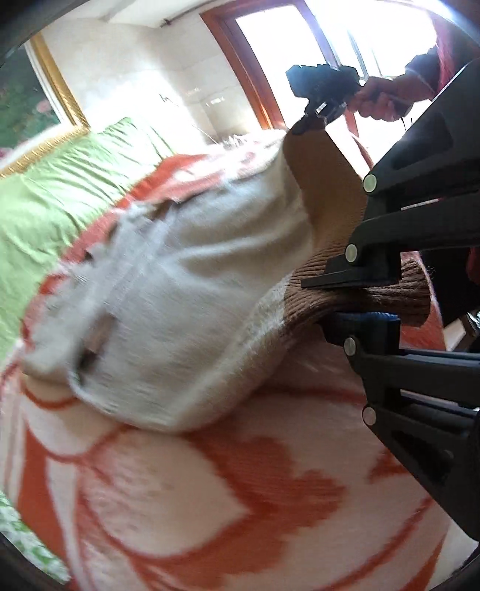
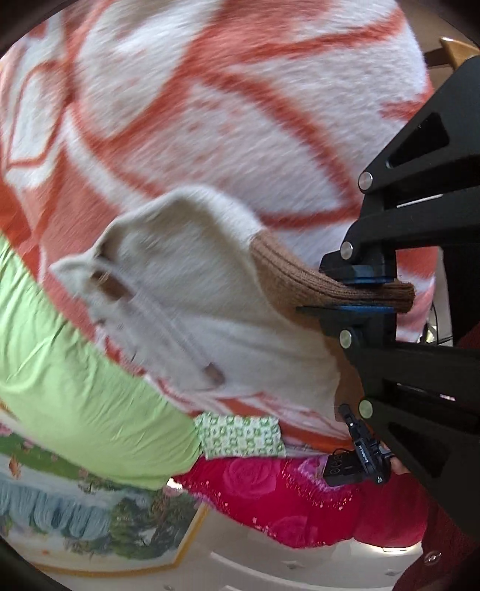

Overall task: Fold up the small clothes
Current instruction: 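Grasp the brown ribbed hem with both grippers and lift it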

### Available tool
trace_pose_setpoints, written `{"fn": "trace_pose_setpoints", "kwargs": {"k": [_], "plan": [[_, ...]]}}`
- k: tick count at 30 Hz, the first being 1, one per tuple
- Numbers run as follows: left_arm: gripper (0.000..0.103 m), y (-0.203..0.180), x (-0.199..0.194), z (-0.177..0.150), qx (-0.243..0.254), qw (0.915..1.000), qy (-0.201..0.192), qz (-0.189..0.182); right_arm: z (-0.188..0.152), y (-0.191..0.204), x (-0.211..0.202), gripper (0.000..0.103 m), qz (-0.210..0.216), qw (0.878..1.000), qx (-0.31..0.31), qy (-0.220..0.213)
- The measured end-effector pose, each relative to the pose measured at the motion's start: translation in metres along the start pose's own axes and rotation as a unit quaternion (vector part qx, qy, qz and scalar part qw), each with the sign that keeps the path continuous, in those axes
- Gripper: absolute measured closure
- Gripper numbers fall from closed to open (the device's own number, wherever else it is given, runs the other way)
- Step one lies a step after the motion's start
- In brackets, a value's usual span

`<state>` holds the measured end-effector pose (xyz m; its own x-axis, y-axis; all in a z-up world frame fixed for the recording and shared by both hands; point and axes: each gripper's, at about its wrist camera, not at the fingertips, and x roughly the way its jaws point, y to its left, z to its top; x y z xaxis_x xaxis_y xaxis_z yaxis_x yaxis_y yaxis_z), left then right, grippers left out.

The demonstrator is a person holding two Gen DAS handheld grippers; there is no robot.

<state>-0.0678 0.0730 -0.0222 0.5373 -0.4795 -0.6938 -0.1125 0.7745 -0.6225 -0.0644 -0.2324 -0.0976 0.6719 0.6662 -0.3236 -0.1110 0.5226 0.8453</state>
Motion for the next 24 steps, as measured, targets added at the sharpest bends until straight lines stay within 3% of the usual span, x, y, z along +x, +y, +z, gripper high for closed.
{"fn": "trace_pose_setpoints", "kwargs": {"k": [11,24], "plan": [[0.095,-0.022,-0.003,0.117,0.002,0.996,-0.088,-0.011,0.096,0.045,0.026,0.094,0.011,0.995,-0.011,-0.095],[0.095,-0.021,0.048,0.273,0.003,0.9915,-0.125,0.035,0.23,0.071,0.103,0.095,-0.01,0.993,-0.055,-0.106]]}}
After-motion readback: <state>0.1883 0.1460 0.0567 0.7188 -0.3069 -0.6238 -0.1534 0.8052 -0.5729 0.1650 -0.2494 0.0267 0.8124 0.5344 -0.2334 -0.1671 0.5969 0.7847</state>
